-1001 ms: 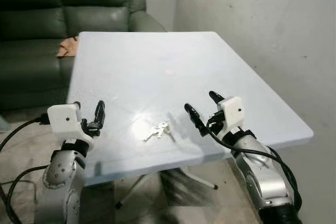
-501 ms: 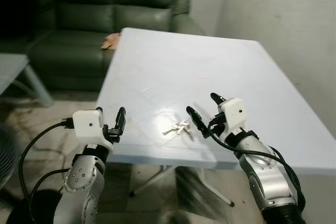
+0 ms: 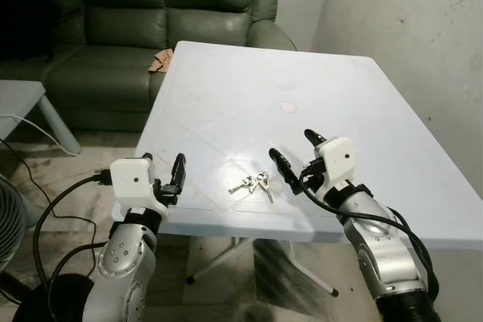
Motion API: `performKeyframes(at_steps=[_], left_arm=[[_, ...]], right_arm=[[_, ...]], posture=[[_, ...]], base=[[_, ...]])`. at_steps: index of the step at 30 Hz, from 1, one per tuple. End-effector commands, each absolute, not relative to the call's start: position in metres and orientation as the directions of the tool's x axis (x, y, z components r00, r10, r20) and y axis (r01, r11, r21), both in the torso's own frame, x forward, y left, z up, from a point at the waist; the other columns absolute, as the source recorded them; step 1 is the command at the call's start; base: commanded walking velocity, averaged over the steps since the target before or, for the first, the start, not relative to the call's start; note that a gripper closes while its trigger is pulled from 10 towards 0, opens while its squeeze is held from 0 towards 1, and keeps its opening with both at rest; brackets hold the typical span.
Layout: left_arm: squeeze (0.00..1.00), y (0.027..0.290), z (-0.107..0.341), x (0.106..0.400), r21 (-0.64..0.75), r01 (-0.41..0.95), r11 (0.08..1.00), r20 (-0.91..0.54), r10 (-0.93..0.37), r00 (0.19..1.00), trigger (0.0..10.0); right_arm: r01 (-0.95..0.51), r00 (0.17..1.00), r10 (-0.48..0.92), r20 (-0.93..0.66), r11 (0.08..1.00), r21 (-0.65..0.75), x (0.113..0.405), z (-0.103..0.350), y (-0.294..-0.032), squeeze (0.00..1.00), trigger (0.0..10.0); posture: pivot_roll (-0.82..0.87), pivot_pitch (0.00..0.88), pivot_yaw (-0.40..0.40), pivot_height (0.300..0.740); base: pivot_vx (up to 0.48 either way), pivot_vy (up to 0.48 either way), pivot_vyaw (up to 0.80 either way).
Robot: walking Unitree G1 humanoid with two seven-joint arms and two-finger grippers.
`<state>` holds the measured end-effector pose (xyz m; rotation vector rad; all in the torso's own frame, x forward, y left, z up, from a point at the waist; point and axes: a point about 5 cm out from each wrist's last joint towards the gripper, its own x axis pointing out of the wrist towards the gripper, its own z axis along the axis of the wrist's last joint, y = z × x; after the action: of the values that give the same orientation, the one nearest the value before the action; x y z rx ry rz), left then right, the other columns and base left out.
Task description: Hang keys on a hook
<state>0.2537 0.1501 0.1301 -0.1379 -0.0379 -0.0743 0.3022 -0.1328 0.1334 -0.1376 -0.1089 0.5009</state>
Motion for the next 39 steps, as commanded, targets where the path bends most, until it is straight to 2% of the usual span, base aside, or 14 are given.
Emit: performKeyframes(at_steps=[1, 8, 12, 20, 28, 39], left_arm=[[0.0, 0.151, 0.131, 0.255, -0.134, 0.079, 0.988, 0.047, -0.073, 0.996, 10.0], [0.0, 0.146, 0.128, 0.252, -0.109, 0.099, 0.989, 0.033, -0.096, 0.995, 10.0], [0.0, 0.131, 0.119, 0.24, -0.091, 0.175, 0.98, -0.002, -0.176, 0.984, 10.0], [0.0, 0.12, 0.12, 0.23, -0.098, 0.221, 0.97, -0.012, -0.223, 0.975, 10.0], [0.0, 0.116, 0.121, 0.225, -0.121, 0.214, 0.969, -0.019, -0.218, 0.976, 10.0], [0.0, 0.112, 0.12, 0.223, -0.118, 0.221, 0.968, -0.031, -0.226, 0.974, 10.0]], right_arm=[[-0.469, 0.875, 0.481, 0.052, 0.869, -0.156, 0.303, 0.132, -0.134, 0.0, 10.0], [-0.465, 0.877, 0.48, 0.029, 0.862, -0.201, 0.303, 0.13, -0.131, 0.0, 10.0], [-0.444, 0.894, 0.444, -0.053, 0.868, -0.223, 0.308, 0.123, -0.13, 0.0, 10.0], [-0.474, 0.879, 0.457, -0.135, 0.87, -0.134, 0.306, 0.119, -0.112, 0.0, 10.0], [-0.488, 0.867, 0.476, -0.144, 0.87, -0.063, 0.309, 0.123, -0.09, 0.0, 10.0], [-0.485, 0.865, 0.477, -0.155, 0.874, -0.017, 0.315, 0.122, -0.064, 0.0, 10.0]], posture=[[-0.03, 0.0, -0.07, 0.74], [-0.03, 0.0, -0.07, 0.74], [-0.02, 0.0, -0.076, 0.74], [-0.01, 0.012, -0.1, 0.74], [-0.01, 0.055, -0.114, 0.74], [-0.01, 0.07, -0.118, 0.74]], base=[[0.0, 0.0, 0.0], [0.0, 0.0, 0.0], [0.0, 0.0, 0.0], [0.0, 0.0, 0.0], [0.0, 0.0, 0.0], [0.0, 0.0, 0.0]])
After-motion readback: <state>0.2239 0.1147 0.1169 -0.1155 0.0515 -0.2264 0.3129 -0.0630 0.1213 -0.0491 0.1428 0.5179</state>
